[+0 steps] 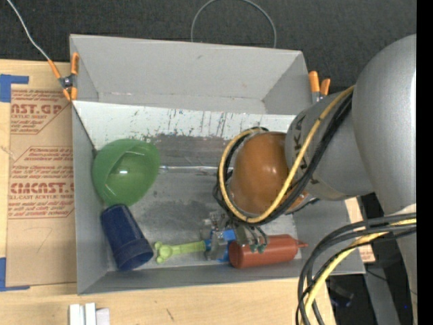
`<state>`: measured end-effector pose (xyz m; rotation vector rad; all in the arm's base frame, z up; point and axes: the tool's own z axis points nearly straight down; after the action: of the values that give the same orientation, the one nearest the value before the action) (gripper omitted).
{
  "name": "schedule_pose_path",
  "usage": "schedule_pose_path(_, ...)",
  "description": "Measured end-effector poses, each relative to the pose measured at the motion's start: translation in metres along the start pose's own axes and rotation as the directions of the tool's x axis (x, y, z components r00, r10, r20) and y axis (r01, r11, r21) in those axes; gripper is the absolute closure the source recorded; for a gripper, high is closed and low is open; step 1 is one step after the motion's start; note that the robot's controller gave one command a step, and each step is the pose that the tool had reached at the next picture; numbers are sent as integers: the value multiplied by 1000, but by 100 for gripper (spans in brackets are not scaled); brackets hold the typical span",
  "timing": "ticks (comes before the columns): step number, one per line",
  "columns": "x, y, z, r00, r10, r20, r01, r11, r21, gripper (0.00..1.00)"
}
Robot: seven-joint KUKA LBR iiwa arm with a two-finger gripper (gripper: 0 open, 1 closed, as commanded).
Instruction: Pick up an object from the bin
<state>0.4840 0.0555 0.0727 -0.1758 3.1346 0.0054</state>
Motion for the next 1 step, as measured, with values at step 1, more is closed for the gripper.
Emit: schedule_pose_path(1,-5,-17,3,999,37,1,-37,999,-1,100)
